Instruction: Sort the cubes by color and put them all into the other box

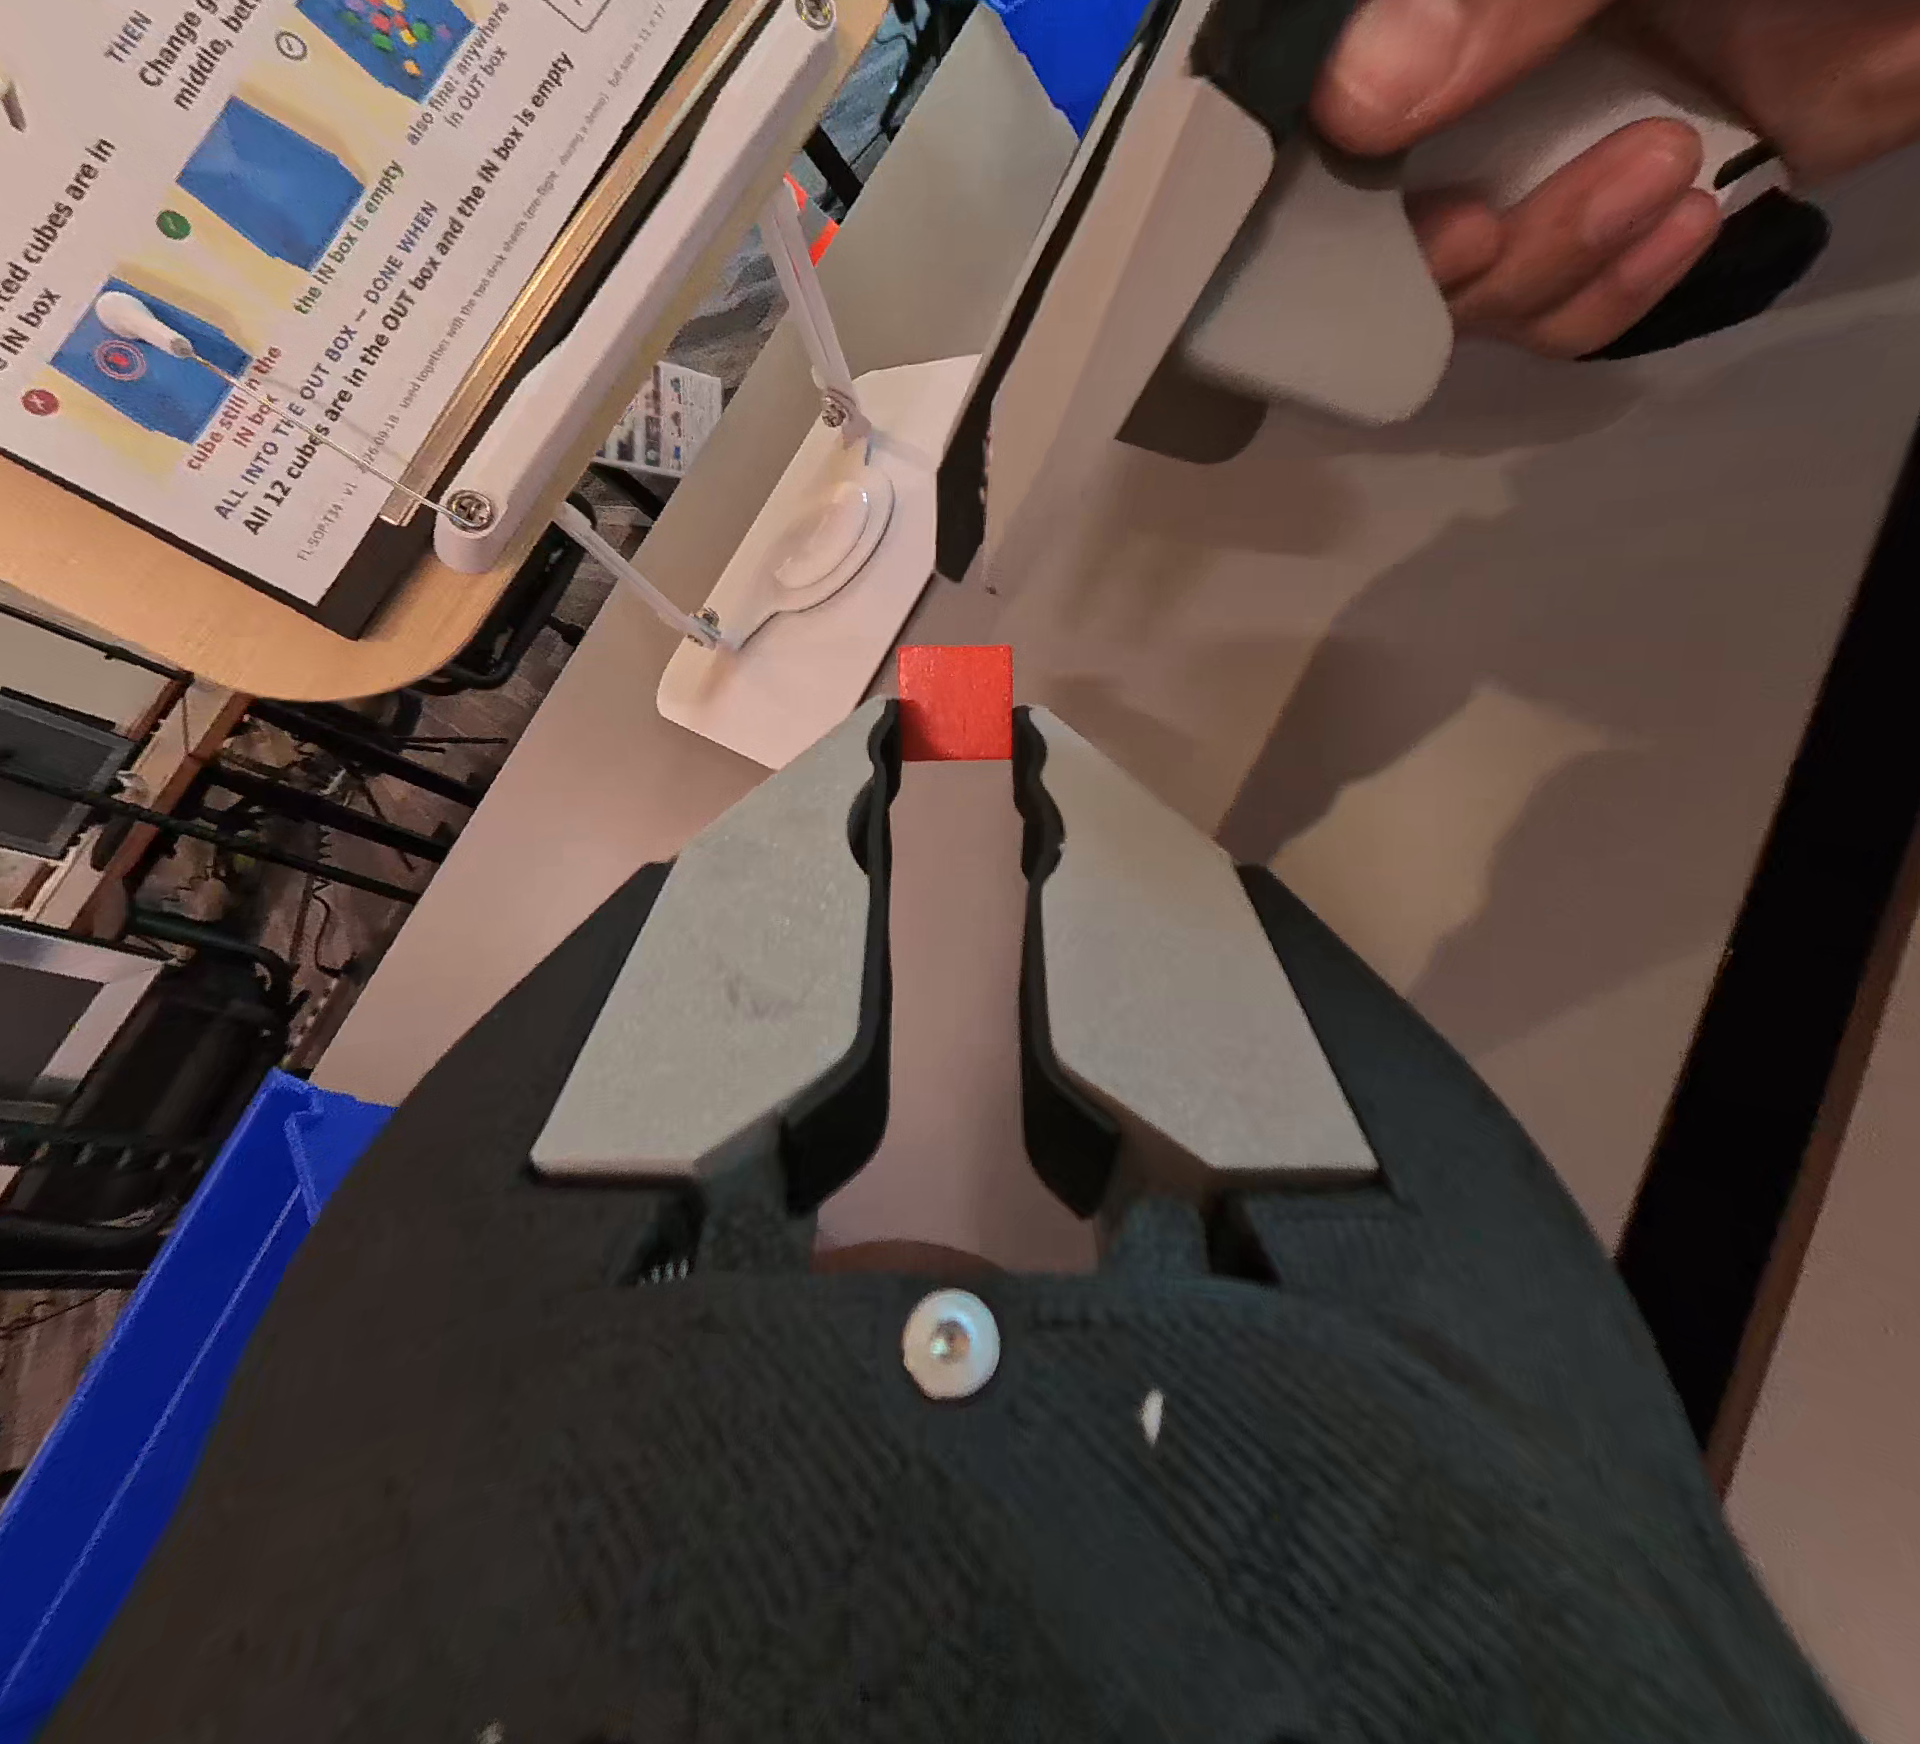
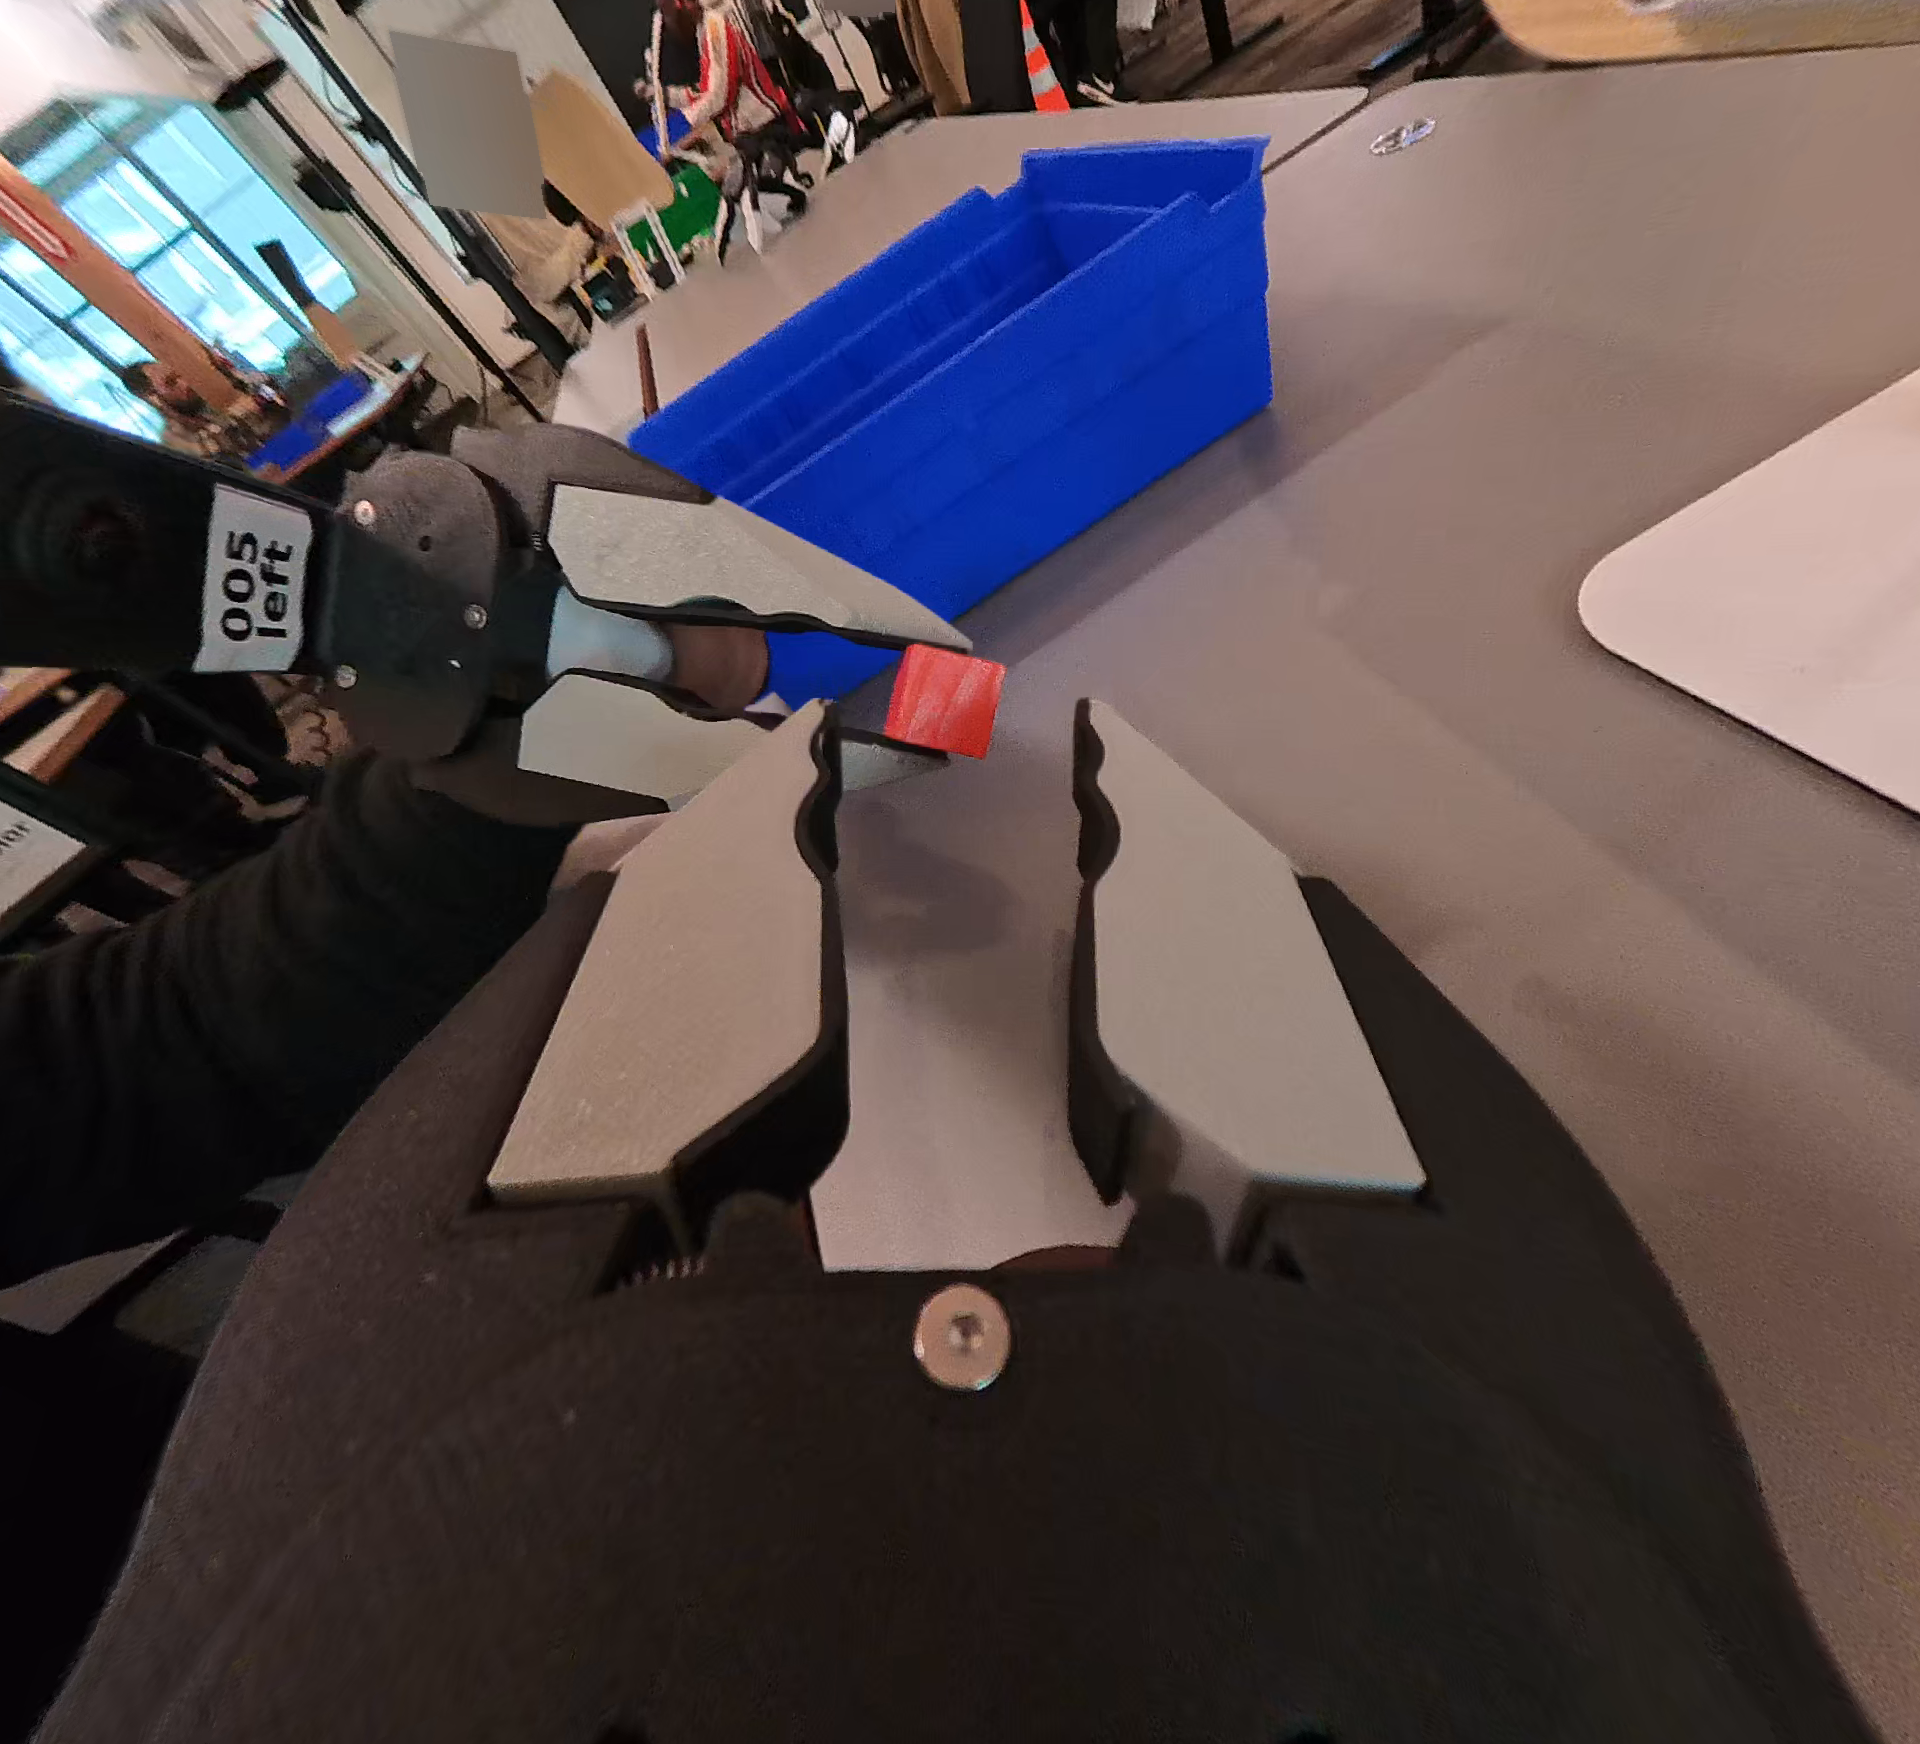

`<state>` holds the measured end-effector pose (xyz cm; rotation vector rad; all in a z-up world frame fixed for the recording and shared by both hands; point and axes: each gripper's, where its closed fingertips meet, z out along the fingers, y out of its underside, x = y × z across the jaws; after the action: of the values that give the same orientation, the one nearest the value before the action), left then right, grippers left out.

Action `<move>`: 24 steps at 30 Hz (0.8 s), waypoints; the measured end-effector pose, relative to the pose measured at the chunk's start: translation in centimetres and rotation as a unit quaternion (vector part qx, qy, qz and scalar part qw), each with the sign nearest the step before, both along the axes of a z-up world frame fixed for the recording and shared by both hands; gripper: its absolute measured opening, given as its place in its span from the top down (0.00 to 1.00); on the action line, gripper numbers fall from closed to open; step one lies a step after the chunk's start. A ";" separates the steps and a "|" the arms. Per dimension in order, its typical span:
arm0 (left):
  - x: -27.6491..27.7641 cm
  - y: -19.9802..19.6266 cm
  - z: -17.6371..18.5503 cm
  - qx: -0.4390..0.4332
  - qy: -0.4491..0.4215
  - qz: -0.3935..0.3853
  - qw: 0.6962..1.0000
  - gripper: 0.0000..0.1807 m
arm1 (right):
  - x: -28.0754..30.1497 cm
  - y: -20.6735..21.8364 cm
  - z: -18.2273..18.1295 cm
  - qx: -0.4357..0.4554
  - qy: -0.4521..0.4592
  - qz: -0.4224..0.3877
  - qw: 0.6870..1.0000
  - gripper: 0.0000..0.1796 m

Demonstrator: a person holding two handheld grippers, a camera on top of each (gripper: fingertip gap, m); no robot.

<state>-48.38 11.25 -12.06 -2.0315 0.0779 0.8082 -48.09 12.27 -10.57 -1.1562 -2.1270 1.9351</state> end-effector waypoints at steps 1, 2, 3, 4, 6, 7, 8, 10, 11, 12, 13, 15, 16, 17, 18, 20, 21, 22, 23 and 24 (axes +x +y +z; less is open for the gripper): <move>0.0 -0.1 -0.1 -0.002 0.004 0.000 1.000 0.90 | 0.0 -0.3 -0.3 0.006 0.001 0.002 1.000 0.77; 0.1 0.0 -0.1 0.002 0.005 -0.002 1.000 0.90 | 0.0 -0.7 -0.6 0.012 0.000 0.004 1.000 0.77; 0.3 0.2 -0.1 0.007 0.003 -0.007 1.000 0.90 | 0.0 -1.0 -0.9 0.018 -0.002 0.005 1.000 0.77; 0.4 0.3 0.0 0.011 0.002 -0.010 1.000 0.90 | 0.1 -1.4 -1.2 0.023 -0.003 0.007 1.000 0.77; 0.7 0.4 -0.3 0.005 0.006 -0.014 1.000 0.90 | 0.1 -1.8 -1.4 0.022 -0.006 0.009 1.000 0.77; 0.9 0.5 -0.4 0.001 0.006 -0.017 1.000 0.90 | 0.1 -2.0 -1.5 0.021 -0.006 0.011 1.000 0.78; 0.9 0.5 -0.4 -0.001 0.013 -0.014 1.000 0.90 | 0.2 -2.2 -1.7 0.022 -0.007 0.016 1.000 0.82; 0.9 0.4 -0.4 -0.003 0.020 -0.012 1.000 0.90 | 0.2 -2.3 -1.8 0.026 -0.005 0.019 0.999 0.87; 0.9 0.4 -0.3 0.000 0.018 -0.013 1.000 0.90 | 0.2 -2.3 -1.8 0.027 -0.002 0.017 0.999 0.88; 0.9 0.4 -0.3 0.003 0.014 -0.014 1.000 0.90 | 0.2 -2.3 -1.8 0.027 -0.002 0.018 0.999 0.88; 0.9 0.4 -0.3 0.006 0.012 -0.015 1.000 0.90 | 0.2 -2.3 -1.8 0.026 -0.003 0.019 0.999 0.88; 0.9 0.4 -0.4 0.005 0.015 -0.015 1.000 0.90 | 0.2 -2.2 -1.8 0.026 -0.002 0.019 0.999 0.89; 0.9 0.5 -0.5 0.004 0.017 -0.014 1.000 0.90 | 0.2 -2.2 -1.8 0.029 -0.001 0.018 0.999 0.89; 0.8 0.5 -0.6 0.004 0.018 -0.012 1.000 0.90 | 0.1 -2.1 -1.9 0.033 0.000 0.017 0.999 0.89; 0.8 0.6 -0.6 0.005 0.020 -0.010 1.000 0.90 | 0.1 -2.1 -1.9 0.035 0.000 0.015 0.999 0.89; 0.6 0.6 -0.7 0.009 0.020 -0.006 1.000 0.89 | -0.1 -1.9 -1.9 0.038 0.002 0.007 0.999 0.90; 0.5 0.5 -0.8 0.011 0.021 -0.002 1.000 0.89 | -0.3 -1.8 -1.8 0.041 0.005 -0.002 0.999 0.90; 0.3 0.5 -0.9 0.013 0.020 0.002 1.000 0.89 | -0.5 -1.5 -1.8 0.046 0.009 -0.012 0.999 0.90; 0.1 0.4 -1.0 0.014 0.015 0.008 1.000 0.91 | -0.7 -1.2 -1.8 0.055 0.015 -0.022 0.998 0.90; -0.2 0.2 -1.1 0.016 0.011 0.018 1.000 0.97 | -0.9 -0.8 -1.8 0.067 0.022 -0.035 0.997 0.90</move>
<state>-48.61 11.44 -13.19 -1.9993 0.0399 0.8495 -49.01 11.42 -12.35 -1.1373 -2.1261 1.7422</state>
